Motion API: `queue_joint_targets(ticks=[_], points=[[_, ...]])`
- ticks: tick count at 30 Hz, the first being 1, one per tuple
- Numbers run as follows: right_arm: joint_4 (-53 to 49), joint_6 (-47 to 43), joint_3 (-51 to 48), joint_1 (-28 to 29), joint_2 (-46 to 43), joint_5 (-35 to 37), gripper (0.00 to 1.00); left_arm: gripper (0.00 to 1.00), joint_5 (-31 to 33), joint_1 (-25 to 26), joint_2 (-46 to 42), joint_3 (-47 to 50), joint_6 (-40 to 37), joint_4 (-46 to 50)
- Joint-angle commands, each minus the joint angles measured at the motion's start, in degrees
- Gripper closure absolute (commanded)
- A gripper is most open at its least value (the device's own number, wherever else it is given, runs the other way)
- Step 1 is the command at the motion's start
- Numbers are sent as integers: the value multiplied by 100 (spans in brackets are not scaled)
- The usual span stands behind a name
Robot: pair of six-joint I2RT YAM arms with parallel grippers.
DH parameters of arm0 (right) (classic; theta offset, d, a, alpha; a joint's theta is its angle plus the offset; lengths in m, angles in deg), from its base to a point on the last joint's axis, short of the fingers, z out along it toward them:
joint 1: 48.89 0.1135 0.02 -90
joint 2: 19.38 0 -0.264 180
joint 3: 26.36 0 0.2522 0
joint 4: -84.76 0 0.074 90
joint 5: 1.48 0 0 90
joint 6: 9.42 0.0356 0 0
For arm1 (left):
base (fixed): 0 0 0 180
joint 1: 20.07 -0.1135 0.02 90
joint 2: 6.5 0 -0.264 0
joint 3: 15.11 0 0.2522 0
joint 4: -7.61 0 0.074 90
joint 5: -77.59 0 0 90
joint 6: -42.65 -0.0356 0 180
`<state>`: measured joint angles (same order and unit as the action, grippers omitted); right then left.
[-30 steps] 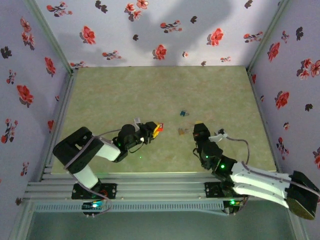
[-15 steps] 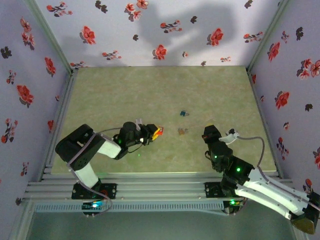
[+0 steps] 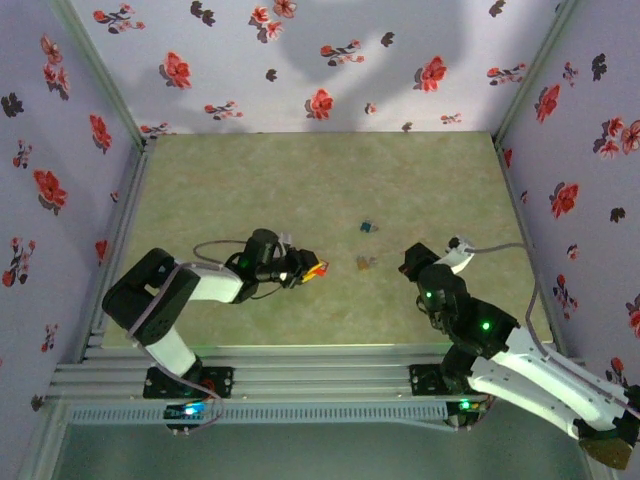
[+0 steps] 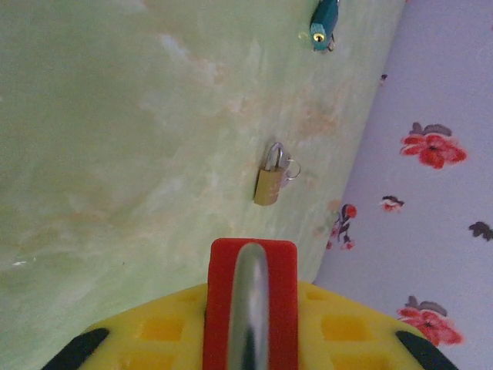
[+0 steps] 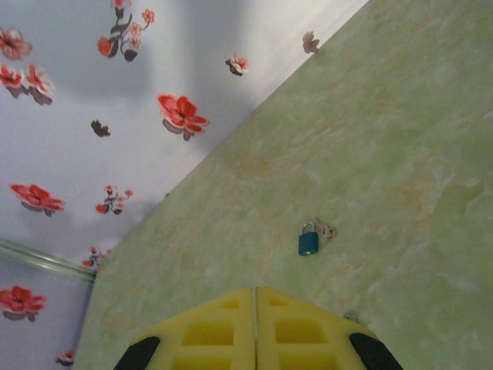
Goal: Lock with the key
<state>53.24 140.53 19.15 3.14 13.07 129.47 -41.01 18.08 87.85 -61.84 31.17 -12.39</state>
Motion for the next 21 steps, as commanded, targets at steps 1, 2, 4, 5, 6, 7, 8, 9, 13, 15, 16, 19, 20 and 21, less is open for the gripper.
queue_joint_targets(ticks=[1,2,4,5,6,7,8,9,13,15,16,19,20,21], points=[[-480,-412,307,-106,139,-442,100,100,-424,-119,-231,-390,-925,1069],[-543,-473,390,-153,224,-578,100,100,-525,-152,-224,-510,-1116,1324],[-665,-555,511,-213,369,-804,100,100,-624,-214,-226,-650,-1383,1699],[-738,-596,582,-240,443,-904,100,100,-681,-260,-228,-725,-1547,1892],[-804,-623,644,-262,497,-983,100,100,-768,-301,-211,-830,-1721,2116],[-846,-637,688,-280,540,-1051,100,100,-843,-331,-201,-893,-1847,2265],[-864,-674,713,-297,564,-1133,100,100,-927,-367,-182,-972,-1966,2398],[-861,-719,738,-312,588,-1230,100,100,-981,-419,-164,-1047,-2083,2568],[-900,-850,866,-350,750,-1560,100,100,-1144,-575,-28,-1272,-2431,3055],[-891,-903,904,-351,827,-1684,100,100,-1282,-623,58,-1365,-2513,3129],[-880,-927,911,-350,856,-1739,100,100,-1320,-637,95,-1405,-2539,3168],[-819,-964,911,-351,928,-1865,100,100,-1330,-642,181,-1507,-2654,3268],[-781,-971,887,-352,946,-1905,100,100,-1339,-642,227,-1543,-2683,3302],[-749,-976,881,-352,964,-1944,100,100,-1341,-651,286,-1570,-2717,3323]])
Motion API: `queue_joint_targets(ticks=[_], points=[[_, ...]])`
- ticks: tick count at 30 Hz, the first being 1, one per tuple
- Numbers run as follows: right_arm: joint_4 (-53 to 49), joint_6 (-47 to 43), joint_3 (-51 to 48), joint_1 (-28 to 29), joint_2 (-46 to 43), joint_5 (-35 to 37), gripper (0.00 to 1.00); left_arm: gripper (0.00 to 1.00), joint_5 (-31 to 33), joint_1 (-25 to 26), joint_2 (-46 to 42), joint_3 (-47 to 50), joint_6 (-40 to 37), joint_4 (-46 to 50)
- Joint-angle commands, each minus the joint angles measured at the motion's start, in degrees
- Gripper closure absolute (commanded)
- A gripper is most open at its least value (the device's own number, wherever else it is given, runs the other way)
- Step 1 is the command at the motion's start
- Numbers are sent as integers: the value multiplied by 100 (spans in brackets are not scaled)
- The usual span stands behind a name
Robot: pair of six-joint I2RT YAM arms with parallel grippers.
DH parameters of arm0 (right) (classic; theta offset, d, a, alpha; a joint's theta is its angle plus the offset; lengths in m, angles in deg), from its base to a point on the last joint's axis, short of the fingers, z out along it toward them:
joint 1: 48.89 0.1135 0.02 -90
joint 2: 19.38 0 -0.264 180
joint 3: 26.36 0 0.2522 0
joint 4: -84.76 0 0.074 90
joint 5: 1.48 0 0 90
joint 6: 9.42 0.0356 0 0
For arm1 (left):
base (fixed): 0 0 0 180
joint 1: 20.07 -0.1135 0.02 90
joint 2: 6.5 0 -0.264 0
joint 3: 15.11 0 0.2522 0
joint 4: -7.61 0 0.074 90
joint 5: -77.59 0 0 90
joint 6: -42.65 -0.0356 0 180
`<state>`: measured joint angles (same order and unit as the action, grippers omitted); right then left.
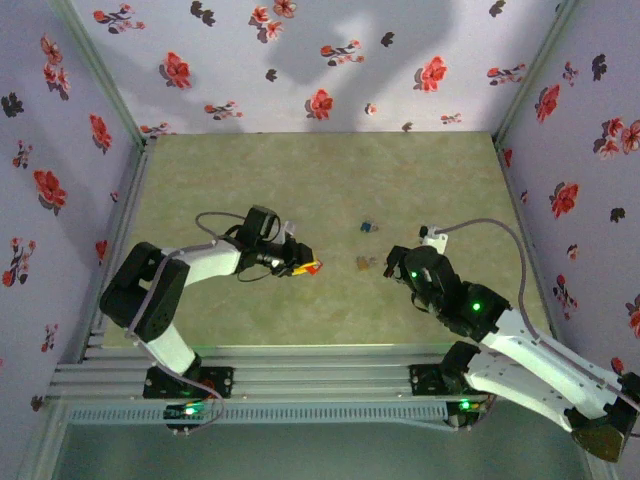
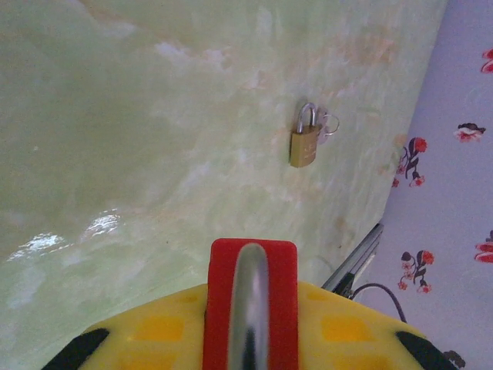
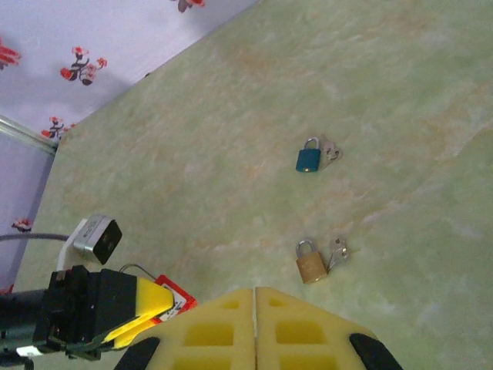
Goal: Lock with the key
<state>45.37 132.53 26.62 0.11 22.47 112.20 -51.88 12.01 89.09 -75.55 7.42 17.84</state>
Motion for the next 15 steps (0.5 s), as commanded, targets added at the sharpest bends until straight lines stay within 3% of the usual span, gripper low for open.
queue_joint_targets(ticks=[1,15], points=[[53,-175,129,-48,45,-244,100,100,-259,-42,206,-223,-367,310],[309,-204,53,-43,188,-640,100,100,-378,-49,627,-446,-591,566]])
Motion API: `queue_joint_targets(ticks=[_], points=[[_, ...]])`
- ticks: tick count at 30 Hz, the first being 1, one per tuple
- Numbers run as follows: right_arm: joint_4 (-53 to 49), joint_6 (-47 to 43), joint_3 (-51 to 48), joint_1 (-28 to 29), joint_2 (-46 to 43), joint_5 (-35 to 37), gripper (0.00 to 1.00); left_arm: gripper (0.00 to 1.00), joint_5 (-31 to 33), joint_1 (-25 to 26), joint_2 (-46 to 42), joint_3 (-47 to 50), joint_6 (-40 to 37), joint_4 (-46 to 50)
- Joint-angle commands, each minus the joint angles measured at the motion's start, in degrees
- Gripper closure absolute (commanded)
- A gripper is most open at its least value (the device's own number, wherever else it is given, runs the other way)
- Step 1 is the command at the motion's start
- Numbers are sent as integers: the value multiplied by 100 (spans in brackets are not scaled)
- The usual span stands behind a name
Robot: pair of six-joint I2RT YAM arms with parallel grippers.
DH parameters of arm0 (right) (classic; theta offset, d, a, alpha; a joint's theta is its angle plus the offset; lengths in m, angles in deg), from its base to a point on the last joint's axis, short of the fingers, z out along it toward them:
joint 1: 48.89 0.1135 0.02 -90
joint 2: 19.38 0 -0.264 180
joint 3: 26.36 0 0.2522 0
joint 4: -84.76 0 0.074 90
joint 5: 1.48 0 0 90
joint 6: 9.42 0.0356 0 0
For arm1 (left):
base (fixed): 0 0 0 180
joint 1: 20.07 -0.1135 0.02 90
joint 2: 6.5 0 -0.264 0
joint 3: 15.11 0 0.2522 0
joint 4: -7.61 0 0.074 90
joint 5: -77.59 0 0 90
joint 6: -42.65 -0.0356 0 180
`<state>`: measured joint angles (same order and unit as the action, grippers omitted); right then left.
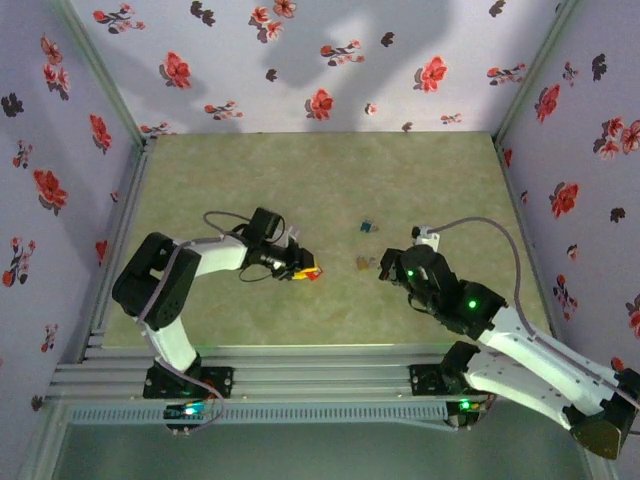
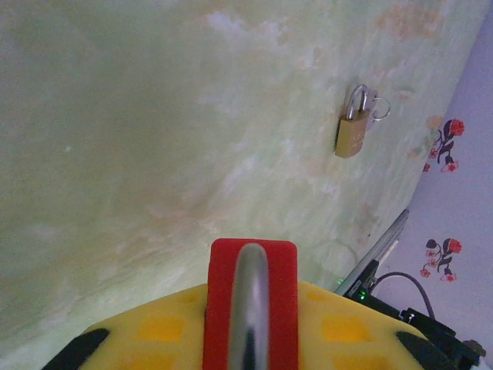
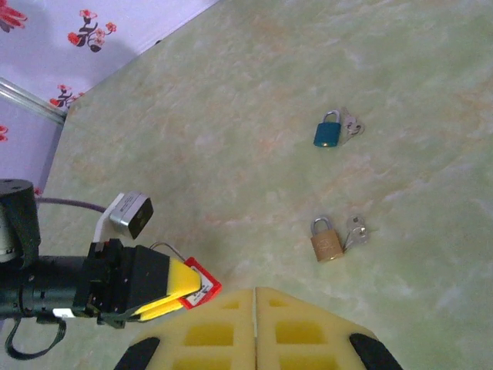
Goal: Lock with the key
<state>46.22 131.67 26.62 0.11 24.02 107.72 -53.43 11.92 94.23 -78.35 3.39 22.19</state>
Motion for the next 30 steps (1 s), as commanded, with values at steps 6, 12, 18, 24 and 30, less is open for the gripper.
queue_joint_targets(ticks=[6,12,18,24,30], points=[[260,-122,66,-48,105,-320,100,100,-241,-37,228,-242,-282,268],[364,-139,57,-46,156,-416,100,100,-258,-42,350,-326,-334,391],[439,-134,64,-45,260,-502,100,88,-251,-33,390,-398,-389,533],[475,-126,55,-48,319,-569,100,76,-215,-35,429,-444,-457,649],[459,-118,59,-40,318,-617,100,70,-170,-34,466,-493,-511,753]])
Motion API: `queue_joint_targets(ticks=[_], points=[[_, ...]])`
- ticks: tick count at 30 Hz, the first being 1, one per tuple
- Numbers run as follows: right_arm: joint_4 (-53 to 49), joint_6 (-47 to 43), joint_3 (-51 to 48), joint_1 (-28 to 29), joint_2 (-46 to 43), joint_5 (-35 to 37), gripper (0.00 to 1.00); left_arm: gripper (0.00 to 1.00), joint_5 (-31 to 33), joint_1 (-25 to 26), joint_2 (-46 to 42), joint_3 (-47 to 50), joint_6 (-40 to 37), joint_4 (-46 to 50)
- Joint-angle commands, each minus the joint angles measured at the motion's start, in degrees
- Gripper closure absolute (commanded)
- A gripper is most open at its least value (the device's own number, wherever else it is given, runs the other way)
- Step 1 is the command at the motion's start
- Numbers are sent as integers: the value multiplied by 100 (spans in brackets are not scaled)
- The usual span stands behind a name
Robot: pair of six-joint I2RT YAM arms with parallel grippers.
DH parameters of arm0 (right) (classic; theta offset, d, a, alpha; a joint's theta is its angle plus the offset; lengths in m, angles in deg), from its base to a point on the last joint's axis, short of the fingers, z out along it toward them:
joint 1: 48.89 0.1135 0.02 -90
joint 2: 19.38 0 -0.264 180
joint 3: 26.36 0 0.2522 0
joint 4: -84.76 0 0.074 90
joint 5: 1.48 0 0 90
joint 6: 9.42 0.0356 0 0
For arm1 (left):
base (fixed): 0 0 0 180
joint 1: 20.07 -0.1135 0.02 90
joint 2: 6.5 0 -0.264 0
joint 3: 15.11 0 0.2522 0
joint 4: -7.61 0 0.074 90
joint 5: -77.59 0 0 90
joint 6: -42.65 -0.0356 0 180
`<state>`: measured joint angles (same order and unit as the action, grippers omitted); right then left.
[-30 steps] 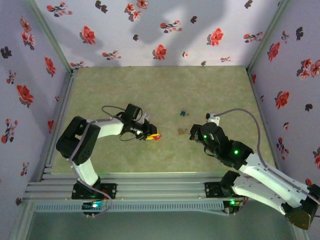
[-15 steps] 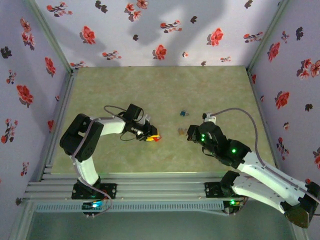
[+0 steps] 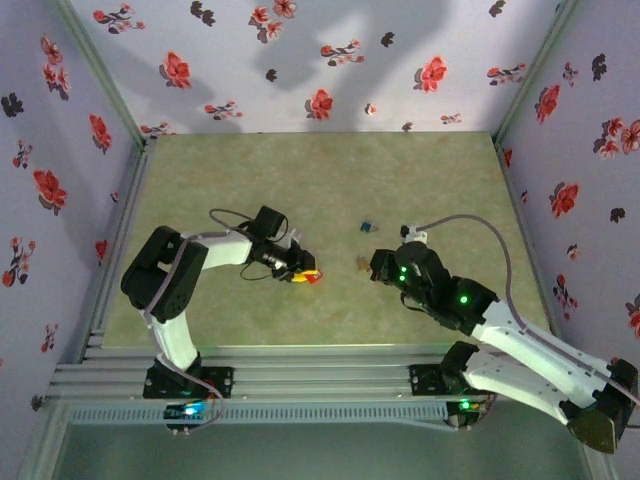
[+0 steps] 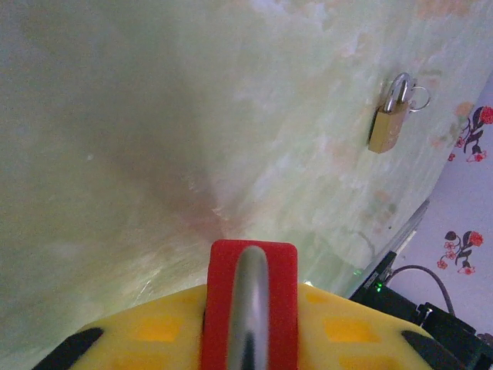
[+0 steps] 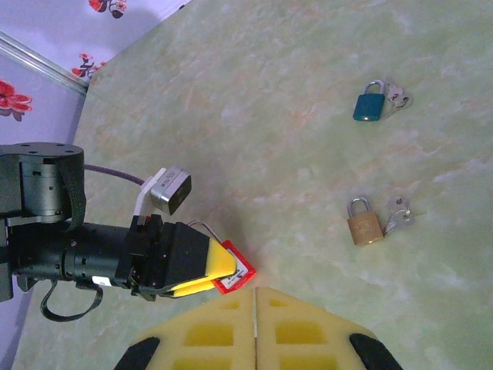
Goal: Lock with the key
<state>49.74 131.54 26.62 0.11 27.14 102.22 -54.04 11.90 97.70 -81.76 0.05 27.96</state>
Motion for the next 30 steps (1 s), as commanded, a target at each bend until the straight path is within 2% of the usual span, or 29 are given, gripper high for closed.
queue_joint_targets(ticks=[1,7,18,30], points=[[102,-104,56,-45,4,-76,100,69,-109,-30,126,-162,-169,191],[81,-104,54,-44,5,-105,100,63,-96,-33,126,-220,-209,290],[22,-138,51,-44,-20,-172,100,61,29,-66,138,-345,-273,464],[-226,-226,34,-46,9,-238,100,55,324,-323,-277,-225,-300,592]])
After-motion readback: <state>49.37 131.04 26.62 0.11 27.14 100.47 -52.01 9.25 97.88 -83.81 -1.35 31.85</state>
